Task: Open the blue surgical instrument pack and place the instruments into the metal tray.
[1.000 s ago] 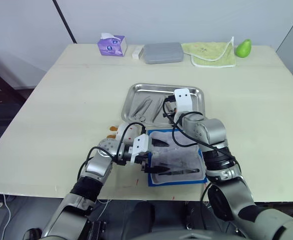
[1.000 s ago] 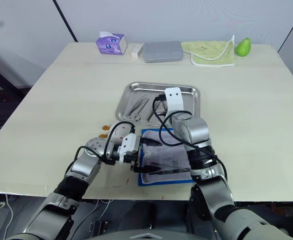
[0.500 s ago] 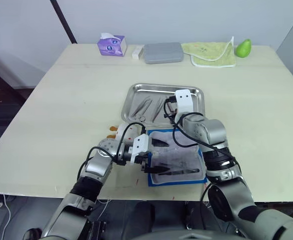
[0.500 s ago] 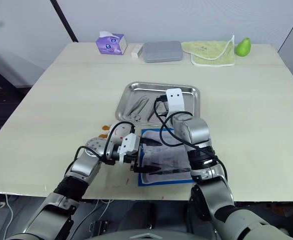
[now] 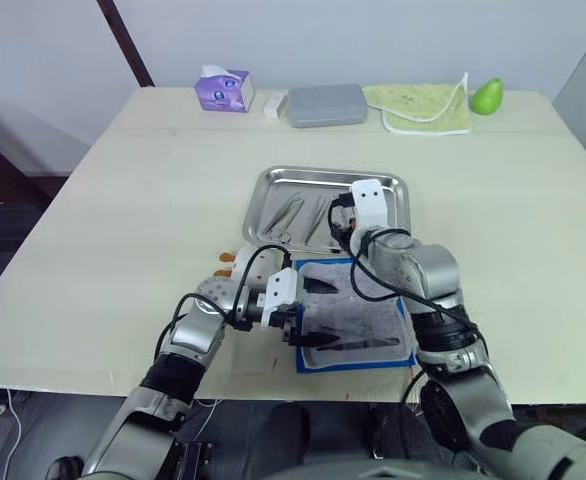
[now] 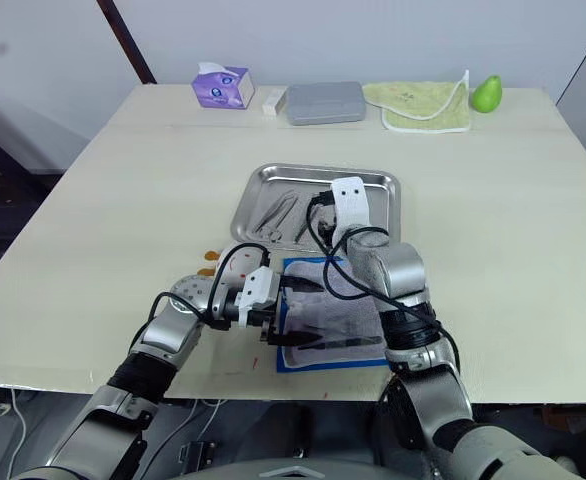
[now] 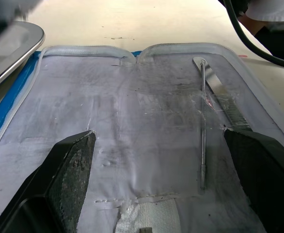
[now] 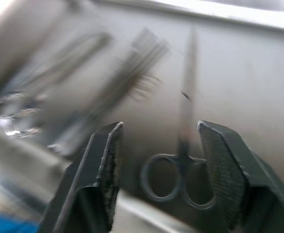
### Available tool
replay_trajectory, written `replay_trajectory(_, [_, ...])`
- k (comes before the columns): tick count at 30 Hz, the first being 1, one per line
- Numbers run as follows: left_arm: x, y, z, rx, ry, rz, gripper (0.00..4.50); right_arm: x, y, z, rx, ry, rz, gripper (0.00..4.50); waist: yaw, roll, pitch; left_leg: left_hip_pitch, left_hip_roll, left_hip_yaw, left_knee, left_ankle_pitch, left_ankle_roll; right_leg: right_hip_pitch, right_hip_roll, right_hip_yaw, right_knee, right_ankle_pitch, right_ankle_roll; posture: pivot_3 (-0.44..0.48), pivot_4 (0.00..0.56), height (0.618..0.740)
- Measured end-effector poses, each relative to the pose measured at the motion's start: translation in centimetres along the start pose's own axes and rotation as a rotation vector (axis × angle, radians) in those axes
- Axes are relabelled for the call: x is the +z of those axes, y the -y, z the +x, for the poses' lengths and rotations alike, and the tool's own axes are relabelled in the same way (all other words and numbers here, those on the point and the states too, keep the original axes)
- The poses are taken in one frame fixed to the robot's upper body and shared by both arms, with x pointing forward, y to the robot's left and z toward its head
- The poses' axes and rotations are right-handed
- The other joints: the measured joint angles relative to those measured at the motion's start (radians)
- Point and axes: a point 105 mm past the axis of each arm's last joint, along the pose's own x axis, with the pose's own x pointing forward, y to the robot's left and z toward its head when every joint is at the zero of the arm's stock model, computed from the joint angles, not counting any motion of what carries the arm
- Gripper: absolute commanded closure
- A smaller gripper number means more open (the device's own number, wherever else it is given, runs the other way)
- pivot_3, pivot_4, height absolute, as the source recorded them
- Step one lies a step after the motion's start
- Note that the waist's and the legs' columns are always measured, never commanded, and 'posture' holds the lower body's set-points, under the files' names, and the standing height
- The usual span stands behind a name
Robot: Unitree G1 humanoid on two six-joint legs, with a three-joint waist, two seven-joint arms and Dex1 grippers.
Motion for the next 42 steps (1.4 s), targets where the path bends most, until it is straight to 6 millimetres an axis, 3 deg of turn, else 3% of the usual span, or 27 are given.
replay_trajectory(3, [0.0,0.0,-0.1,0.002,0.001,-0.003,0.00,2.2,-0.9,-2.6,0.222,0.170,-0.030,1.93,-0.002,0.000,0.000,0.000,0.000,0.000,0.000,0.000,0.000,0.000,0.000,0.000,0.000,0.000,0.000,0.000,0.150,0.740])
replay_trajectory(6, [-0.1,0.0,-0.1,0.005,0.002,-0.005,0.00,2.9,-0.6,-4.4,0.341,0.216,-0.064,1.93,-0.002,0.000,0.000,0.000,0.001,0.000,0.000,0.000,0.000,0.000,0.001,0.000,0.000,0.000,0.000,0.000,0.150,0.740])
replay_trajectory(10, [0.0,0.0,-0.1,0.001,0.006,-0.005,0.00,2.1,0.9,-6.7,0.459,0.212,-0.125,0.71,0.000,0.000,0.001,0.000,0.001,0.000,0.000,0.000,0.000,0.000,0.001,0.000,0.000,0.000,0.000,0.000,0.150,0.740])
replay_trajectory(12, [0.1,0.0,0.0,-0.005,0.009,-0.002,0.00,0.6,1.6,-9.1,0.553,0.172,-0.208,0.02,0.006,-0.001,0.001,-0.001,0.001,0.000,0.000,0.000,0.000,0.000,0.001,-0.001,-0.002,0.000,0.000,0.000,0.150,0.740])
replay_trajectory(20, [-0.1,0.1,-0.7,0.004,0.010,-0.012,0.00,-3.8,6.7,-16.9,0.626,0.000,-0.394,0.02,0.000,-0.003,0.005,0.002,0.002,0.003,-0.001,0.000,0.000,0.001,0.003,0.003,-0.001,0.000,0.000,0.000,0.150,0.740])
replay_trajectory(29, [-0.1,0.1,-0.8,-0.009,0.009,-0.006,0.00,-4.5,9.8,-22.4,0.574,-0.087,-0.436,0.02,0.006,-0.005,0.006,0.003,0.003,0.004,-0.001,0.000,0.000,0.002,0.004,0.004,-0.002,0.000,0.000,0.000,0.150,0.740])
replay_trajectory(32, [-0.2,0.1,-1.0,-0.007,0.003,-0.008,0.00,-4.4,10.1,-23.4,0.553,-0.089,-0.436,0.02,0.002,-0.005,0.006,0.003,0.003,0.004,-0.001,0.000,0.000,0.002,0.004,0.005,-0.002,0.000,0.000,0.000,0.150,0.740])
replay_trajectory(35, [-0.2,0.1,-1.0,-0.006,0.003,-0.007,0.00,-4.3,9.0,-23.5,0.573,-0.082,-0.437,0.02,0.002,-0.005,0.006,0.003,0.004,0.004,-0.001,0.000,0.000,0.002,0.005,0.005,-0.002,-0.001,0.000,0.000,0.150,0.740])
replay_trajectory(39, [-0.2,0.1,-1.0,-0.007,0.004,-0.006,0.00,-3.9,6.7,-22.7,0.581,-0.043,-0.459,0.02,0.002,-0.006,0.006,0.003,0.004,0.004,-0.001,0.000,0.000,0.002,0.005,0.005,-0.002,-0.001,0.000,0.000,0.150,0.740])
replay_trajectory(42, [-0.2,0.1,-1.1,-0.008,0.003,-0.006,0.00,-4.6,4.5,-21.0,0.598,-0.032,-0.459,0.02,0.001,-0.007,0.007,0.003,0.004,0.004,0.000,0.000,0.000,0.002,0.005,0.004,-0.002,-0.001,0.000,0.000,0.150,0.740])
